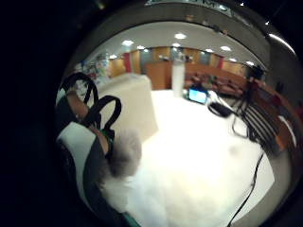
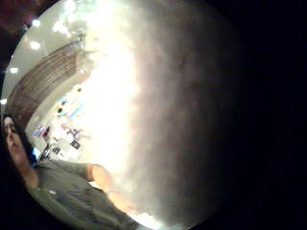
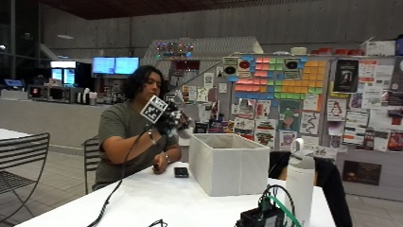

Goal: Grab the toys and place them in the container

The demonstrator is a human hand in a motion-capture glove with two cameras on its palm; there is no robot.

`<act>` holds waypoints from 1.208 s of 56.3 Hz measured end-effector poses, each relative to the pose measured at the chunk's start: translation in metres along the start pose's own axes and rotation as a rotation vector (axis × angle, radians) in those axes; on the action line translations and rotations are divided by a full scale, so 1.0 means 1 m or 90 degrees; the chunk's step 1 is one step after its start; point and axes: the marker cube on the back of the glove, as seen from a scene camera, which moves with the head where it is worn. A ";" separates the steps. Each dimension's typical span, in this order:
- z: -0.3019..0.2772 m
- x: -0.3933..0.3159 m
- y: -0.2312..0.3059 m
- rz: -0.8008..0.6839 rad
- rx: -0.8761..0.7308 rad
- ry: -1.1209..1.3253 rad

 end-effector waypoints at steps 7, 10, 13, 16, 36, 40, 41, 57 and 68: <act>-0.026 -0.029 -0.083 -0.082 0.061 -0.089; -0.029 -0.040 -0.112 -0.070 0.074 -0.116; -0.027 -0.047 -0.141 -0.021 0.081 -0.134; -0.017 -0.052 -0.163 -0.030 0.089 -0.128; 0.062 -0.066 -0.212 0.053 0.041 -0.245; 0.073 -0.063 -0.212 0.066 0.010 -0.264; 0.076 -0.063 -0.211 0.068 -0.001 -0.265; 0.080 -0.057 -0.195 0.051 -0.141 -0.276; 0.056 -0.028 -0.173 0.088 -0.145 -0.265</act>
